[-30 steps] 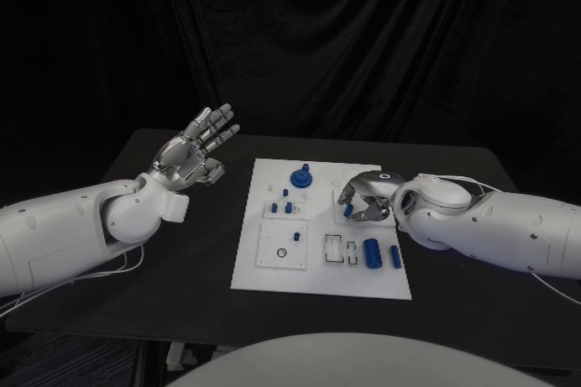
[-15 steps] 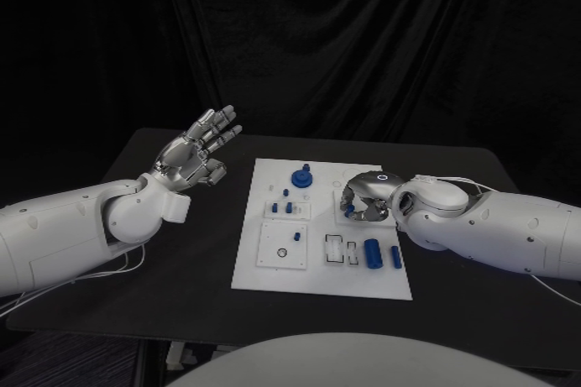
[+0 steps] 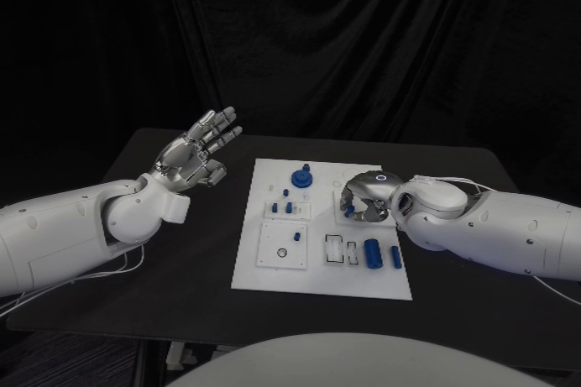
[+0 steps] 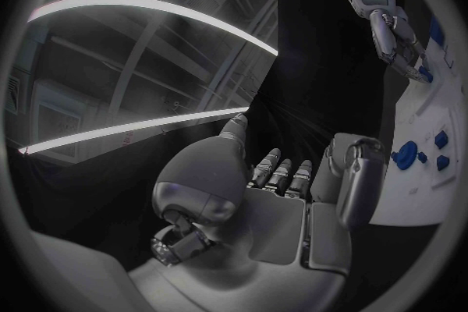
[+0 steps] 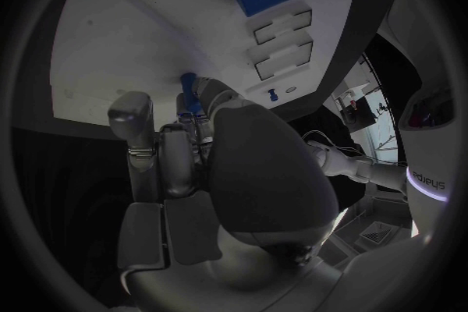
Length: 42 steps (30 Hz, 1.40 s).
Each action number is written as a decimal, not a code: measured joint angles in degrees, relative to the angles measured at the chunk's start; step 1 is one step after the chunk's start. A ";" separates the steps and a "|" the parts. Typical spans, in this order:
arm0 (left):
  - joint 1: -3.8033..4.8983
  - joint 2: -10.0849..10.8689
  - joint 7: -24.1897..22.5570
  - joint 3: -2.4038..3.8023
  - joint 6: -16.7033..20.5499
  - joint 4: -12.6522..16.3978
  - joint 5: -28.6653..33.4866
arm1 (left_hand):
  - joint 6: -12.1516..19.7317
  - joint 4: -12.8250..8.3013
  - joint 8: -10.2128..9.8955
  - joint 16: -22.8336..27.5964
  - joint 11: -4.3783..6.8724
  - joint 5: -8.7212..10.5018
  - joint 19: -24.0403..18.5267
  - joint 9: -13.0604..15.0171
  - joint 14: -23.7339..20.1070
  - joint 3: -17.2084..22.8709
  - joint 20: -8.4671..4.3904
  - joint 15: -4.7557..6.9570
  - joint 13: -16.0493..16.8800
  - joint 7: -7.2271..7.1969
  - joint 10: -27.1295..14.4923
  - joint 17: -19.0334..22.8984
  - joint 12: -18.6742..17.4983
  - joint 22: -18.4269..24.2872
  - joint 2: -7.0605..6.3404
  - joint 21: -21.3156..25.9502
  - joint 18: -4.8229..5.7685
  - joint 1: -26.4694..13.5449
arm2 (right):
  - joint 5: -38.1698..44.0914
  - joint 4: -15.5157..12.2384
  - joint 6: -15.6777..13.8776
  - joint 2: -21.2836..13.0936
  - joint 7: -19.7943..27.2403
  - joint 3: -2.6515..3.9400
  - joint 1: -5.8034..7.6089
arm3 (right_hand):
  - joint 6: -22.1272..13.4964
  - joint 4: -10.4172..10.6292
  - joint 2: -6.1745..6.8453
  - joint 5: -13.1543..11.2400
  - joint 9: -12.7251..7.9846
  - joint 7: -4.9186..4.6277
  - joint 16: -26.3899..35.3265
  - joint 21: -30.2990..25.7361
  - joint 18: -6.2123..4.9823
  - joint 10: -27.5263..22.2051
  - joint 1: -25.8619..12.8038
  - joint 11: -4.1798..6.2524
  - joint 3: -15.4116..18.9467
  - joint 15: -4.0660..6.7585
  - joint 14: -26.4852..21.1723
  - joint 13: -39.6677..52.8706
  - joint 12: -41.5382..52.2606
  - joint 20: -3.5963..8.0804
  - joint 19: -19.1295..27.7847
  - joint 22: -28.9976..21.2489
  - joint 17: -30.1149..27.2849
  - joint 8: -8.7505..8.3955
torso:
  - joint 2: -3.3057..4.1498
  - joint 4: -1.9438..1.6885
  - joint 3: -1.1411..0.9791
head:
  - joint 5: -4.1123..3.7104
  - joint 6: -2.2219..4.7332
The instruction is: Assemble the parts on the task board
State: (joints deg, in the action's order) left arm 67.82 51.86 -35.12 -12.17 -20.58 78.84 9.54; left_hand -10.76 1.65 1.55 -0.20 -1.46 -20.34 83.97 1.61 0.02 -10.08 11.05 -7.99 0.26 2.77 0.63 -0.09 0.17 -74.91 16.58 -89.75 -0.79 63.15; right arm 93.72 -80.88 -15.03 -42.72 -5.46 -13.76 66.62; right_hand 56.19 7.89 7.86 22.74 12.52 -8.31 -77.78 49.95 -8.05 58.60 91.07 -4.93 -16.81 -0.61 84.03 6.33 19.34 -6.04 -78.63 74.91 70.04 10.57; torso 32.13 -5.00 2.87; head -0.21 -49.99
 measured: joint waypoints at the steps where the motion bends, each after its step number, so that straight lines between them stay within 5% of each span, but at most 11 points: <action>1: 0.00 -0.01 0.04 0.00 -0.01 0.00 0.00 | 0.00 0.00 0.00 0.00 0.00 0.00 0.00 0.00 0.00 0.00 0.00 0.00 0.00 0.00 0.00 0.00 0.00 0.00 0.15 0.00 0.00 0.15 | 0.05 -0.02 0.00 0.00 -0.04 0.00 0.00 | 0.00 -0.06 0.00 -0.14 0.09 0.00 0.13 0.00 0.00 0.00 0.00 0.00 -0.06 0.00 0.00 -0.04 0.00 0.00 0.00 0.00 0.00 0.13 | 0.00 0.01 0.00 | -0.01 0.00; 12: -0.01 -0.02 0.41 0.00 -0.08 0.00 0.00 | -0.83 -0.32 0.46 0.00 0.00 0.00 0.00 0.22 -0.01 0.32 0.00 -0.63 -0.01 0.82 0.00 0.02 0.00 0.00 0.22 0.00 0.00 0.22 | 0.47 -2.78 -0.84 -1.69 -0.31 0.11 0.75 | 2.27 -1.75 0.06 -0.22 2.91 1.01 0.13 1.30 0.01 2.24 -1.47 -0.78 -0.90 1.27 -0.05 0.00 1.39 0.74 0.10 0.00 0.33 2.76 | 0.00 0.01 0.00 | 0.14 0.00; 22: -0.01 0.25 0.66 0.01 -0.05 0.48 0.00 | -1.57 -0.48 0.67 0.00 -0.23 0.00 0.00 0.32 0.00 0.48 0.00 -1.04 0.11 1.15 0.22 0.04 0.21 0.00 0.22 0.00 0.00 0.22 | 0.56 -10.36 -1.91 -4.52 -0.40 0.21 6.43 | 3.30 -2.46 -0.02 -1.47 4.59 1.62 0.34 1.69 0.01 2.86 -2.00 -1.40 -0.84 1.69 -0.05 0.02 1.57 1.24 0.00 0.00 0.02 3.99 | 0.00 0.01 0.00 | 0.27 0.00; 28: -0.01 0.42 0.88 0.00 -0.03 0.78 0.50 | -2.15 -0.63 0.89 0.00 -1.36 -0.18 0.00 0.41 0.00 0.63 0.00 -1.04 0.41 1.74 0.94 0.04 0.88 0.00 0.22 0.00 0.00 0.22 | 0.58 -14.17 -1.98 -4.81 -0.50 0.20 7.96 | 3.60 -2.46 -0.24 -1.76 4.97 1.73 0.35 1.69 0.01 2.96 -2.37 -1.50 -0.84 2.08 -0.06 0.05 1.59 1.24 0.00 -0.01 0.02 4.13 | 0.00 0.01 0.00 | 0.14 0.00; 35: -0.01 0.22 1.17 0.00 -0.06 0.77 1.53 | -2.15 -0.63 0.89 0.00 -1.36 -0.26 0.00 0.41 0.00 0.63 0.00 -1.04 0.40 1.74 0.94 0.03 0.88 0.00 0.22 0.00 0.00 0.22 | 1.11 -15.43 -1.40 -1.27 -0.52 0.14 7.66 | 3.60 -2.45 -0.24 -2.38 5.16 1.73 0.35 1.97 0.11 2.97 -2.37 -1.50 -0.83 2.08 -0.06 0.09 1.59 1.44 -0.20 -0.01 0.26 4.13 | 0.00 0.01 0.01 | -0.23 0.00; 42: -0.01 -0.24 1.25 0.00 -0.08 0.69 2.21 | -2.15 -0.79 0.89 0.00 -1.36 -0.26 0.13 0.40 0.00 0.79 -0.12 -1.04 0.40 1.74 0.94 0.01 0.88 0.00 0.22 0.00 0.00 0.22 | 2.89 -13.91 -0.18 4.35 -0.47 0.08 4.84 | 3.38 -2.45 -0.16 -2.64 5.24 1.52 0.35 2.35 0.55 3.16 -2.45 -1.31 -0.83 2.08 -0.06 0.93 1.22 1.44 -0.20 -0.01 0.48 4.13 | 0.02 0.01 0.01 | -0.21 0.00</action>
State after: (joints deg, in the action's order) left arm 67.80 51.62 -33.87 -12.17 -20.66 79.52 11.76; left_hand -12.91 0.87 2.44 -0.20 -2.81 -20.60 84.10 2.02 0.02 -9.29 10.93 -9.03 0.65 4.51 1.57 -0.08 1.05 -74.91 16.80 -89.75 -0.80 63.37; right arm 96.60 -94.79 -15.21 -38.36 -5.93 -13.67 71.46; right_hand 59.58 5.44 7.70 20.10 17.77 -6.79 -77.44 52.30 -7.50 61.76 88.63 -6.24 -17.64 1.47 83.97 7.26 20.56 -4.60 -78.84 74.91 70.53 14.70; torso 32.15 -5.00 2.88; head -0.42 -49.99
